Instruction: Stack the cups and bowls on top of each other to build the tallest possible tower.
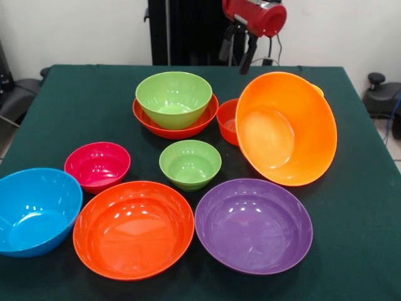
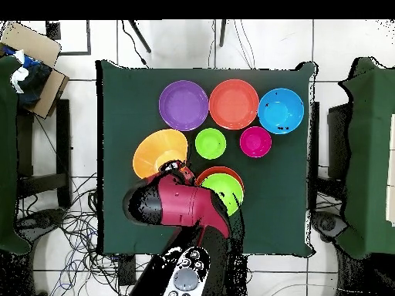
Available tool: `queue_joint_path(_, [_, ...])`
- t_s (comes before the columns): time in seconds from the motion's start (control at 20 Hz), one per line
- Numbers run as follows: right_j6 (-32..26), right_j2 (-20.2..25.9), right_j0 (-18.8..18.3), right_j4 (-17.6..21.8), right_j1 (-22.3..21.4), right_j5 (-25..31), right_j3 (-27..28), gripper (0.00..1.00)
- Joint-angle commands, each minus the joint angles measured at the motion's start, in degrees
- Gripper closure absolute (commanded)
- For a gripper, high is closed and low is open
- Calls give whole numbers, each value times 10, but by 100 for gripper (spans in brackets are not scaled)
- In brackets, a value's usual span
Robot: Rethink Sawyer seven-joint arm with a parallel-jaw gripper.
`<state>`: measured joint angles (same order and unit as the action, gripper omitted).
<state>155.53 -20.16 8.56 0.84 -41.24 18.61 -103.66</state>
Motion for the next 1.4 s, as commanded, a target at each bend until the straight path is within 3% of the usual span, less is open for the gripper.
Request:
queue_joint_path(0.05, [43,60,15,-28,15,66,1,0])
queue_joint_path(0.5, [73,48,50,-70,29,97,42,0])
queue_joint_path(0.8, [104,15,84,-99,71,132,101,0])
queue_joint_path(1.4, [81,-6,90,-114,101,77,88,0])
